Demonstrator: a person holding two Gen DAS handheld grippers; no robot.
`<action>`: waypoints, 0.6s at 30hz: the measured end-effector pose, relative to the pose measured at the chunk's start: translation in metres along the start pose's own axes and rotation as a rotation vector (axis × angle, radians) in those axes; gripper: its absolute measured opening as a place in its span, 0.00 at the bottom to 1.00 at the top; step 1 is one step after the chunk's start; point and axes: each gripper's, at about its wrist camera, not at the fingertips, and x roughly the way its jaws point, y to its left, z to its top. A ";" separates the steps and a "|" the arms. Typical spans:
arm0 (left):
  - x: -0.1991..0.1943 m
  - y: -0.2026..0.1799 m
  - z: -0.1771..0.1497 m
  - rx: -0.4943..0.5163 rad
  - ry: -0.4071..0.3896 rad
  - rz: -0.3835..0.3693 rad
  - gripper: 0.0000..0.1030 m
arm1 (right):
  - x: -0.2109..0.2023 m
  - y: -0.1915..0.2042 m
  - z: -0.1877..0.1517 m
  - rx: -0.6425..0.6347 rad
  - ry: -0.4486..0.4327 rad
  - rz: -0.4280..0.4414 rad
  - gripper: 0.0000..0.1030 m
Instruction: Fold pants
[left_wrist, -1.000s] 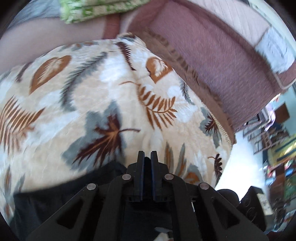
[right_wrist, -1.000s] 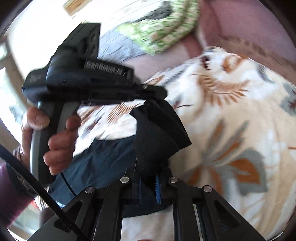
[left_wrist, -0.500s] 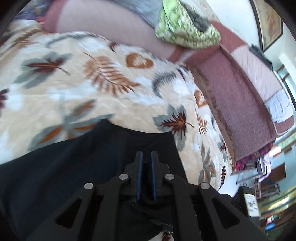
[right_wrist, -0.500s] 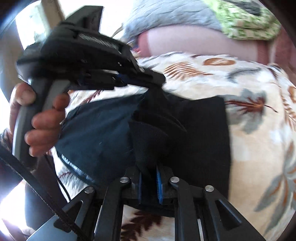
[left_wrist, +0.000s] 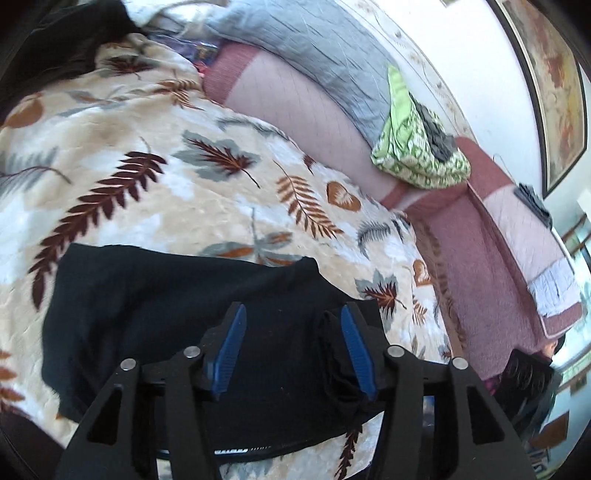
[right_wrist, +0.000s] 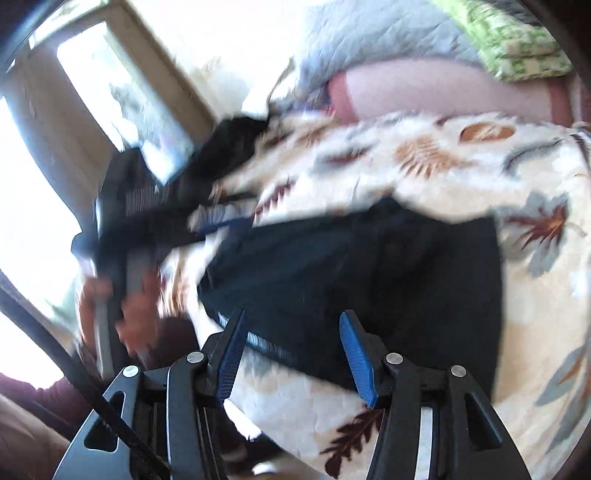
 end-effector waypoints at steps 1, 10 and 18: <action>-0.003 0.002 -0.001 -0.008 -0.004 -0.001 0.52 | -0.005 -0.003 0.009 0.009 -0.023 -0.027 0.55; -0.021 -0.003 -0.010 0.010 -0.029 0.010 0.55 | 0.068 -0.030 0.020 0.121 0.114 -0.097 0.32; -0.025 0.003 -0.014 -0.018 -0.025 -0.005 0.58 | 0.099 -0.028 0.005 0.219 0.162 0.049 0.34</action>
